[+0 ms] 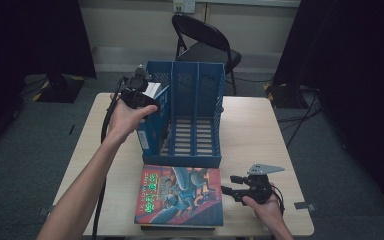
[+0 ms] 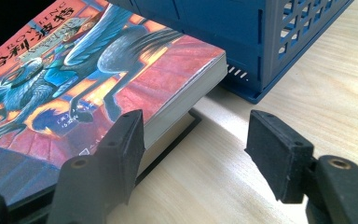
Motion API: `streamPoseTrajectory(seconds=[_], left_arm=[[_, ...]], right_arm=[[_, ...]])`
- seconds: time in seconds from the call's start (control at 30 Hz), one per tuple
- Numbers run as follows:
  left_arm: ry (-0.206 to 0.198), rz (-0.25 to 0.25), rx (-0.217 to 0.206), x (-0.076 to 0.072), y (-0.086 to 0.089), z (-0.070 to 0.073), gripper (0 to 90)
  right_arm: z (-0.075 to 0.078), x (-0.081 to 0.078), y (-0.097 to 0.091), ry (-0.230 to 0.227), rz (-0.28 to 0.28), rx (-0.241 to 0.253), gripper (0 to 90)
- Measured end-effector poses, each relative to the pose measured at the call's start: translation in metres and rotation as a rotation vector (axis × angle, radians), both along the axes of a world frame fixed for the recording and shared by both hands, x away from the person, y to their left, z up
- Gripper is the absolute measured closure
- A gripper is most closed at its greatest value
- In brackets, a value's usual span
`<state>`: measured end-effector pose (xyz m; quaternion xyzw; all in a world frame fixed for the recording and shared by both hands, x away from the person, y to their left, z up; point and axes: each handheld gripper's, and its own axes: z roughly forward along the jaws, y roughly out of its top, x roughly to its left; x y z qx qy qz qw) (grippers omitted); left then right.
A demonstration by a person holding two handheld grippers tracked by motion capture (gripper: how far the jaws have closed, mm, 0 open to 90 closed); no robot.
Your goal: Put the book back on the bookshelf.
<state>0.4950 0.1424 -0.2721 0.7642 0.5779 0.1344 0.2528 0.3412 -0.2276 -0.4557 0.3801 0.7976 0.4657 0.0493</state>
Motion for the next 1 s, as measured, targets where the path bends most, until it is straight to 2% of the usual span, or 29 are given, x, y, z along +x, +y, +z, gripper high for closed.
streamPoseTrajectory(seconds=[0.03, 0.23, 0.3, 0.37, 0.4, 0.47, 0.63, 0.8, 0.87, 0.97, 1.0], left_arm=[[0.003, 0.006, 0.015, 0.001, -0.002, 0.000, 42.2], [0.088, -0.001, 0.094, 0.010, -0.008, 0.002, 47.0], [0.140, 0.022, 0.099, 0.016, -0.009, 0.001, 48.7], [0.185, 0.051, 0.082, 0.021, -0.008, 0.000, 50.4], [0.229, 0.067, 0.073, 0.025, -0.009, -0.003, 50.7], [0.283, 0.085, 0.087, 0.031, -0.011, -0.007, 52.0], [0.295, 0.064, 0.095, 0.033, -0.009, -0.008, 56.0], [0.296, 0.070, 0.092, 0.034, -0.010, -0.008, 56.4], [0.308, 0.074, 0.092, 0.035, -0.011, -0.008, 56.9], [0.319, 0.064, 0.114, 0.037, -0.013, -0.008, 56.9], [0.332, 0.078, 0.104, 0.037, -0.013, -0.007, 57.2]], right_arm=[[0.000, 0.000, 0.000, 0.001, -0.001, 0.000, 36.6], [0.000, 0.000, -0.001, 0.006, 0.003, 0.005, 36.6], [0.000, 0.000, -0.001, 0.008, 0.004, 0.006, 36.5], [0.000, 0.000, -0.001, 0.008, 0.004, 0.007, 36.4], [0.000, 0.000, -0.001, 0.009, 0.002, 0.006, 36.5], [-0.001, 0.001, -0.001, 0.010, 0.003, 0.006, 36.4], [-0.001, 0.000, -0.001, 0.008, 0.006, 0.003, 36.4], [-0.001, 0.000, -0.003, 0.009, 0.001, 0.004, 36.4], [-0.001, 0.000, -0.003, 0.011, 0.001, 0.004, 36.4], [-0.001, 0.000, -0.001, 0.012, 0.003, 0.002, 36.6], [-0.001, 0.000, -0.001, 0.012, 0.004, 0.001, 36.7]])
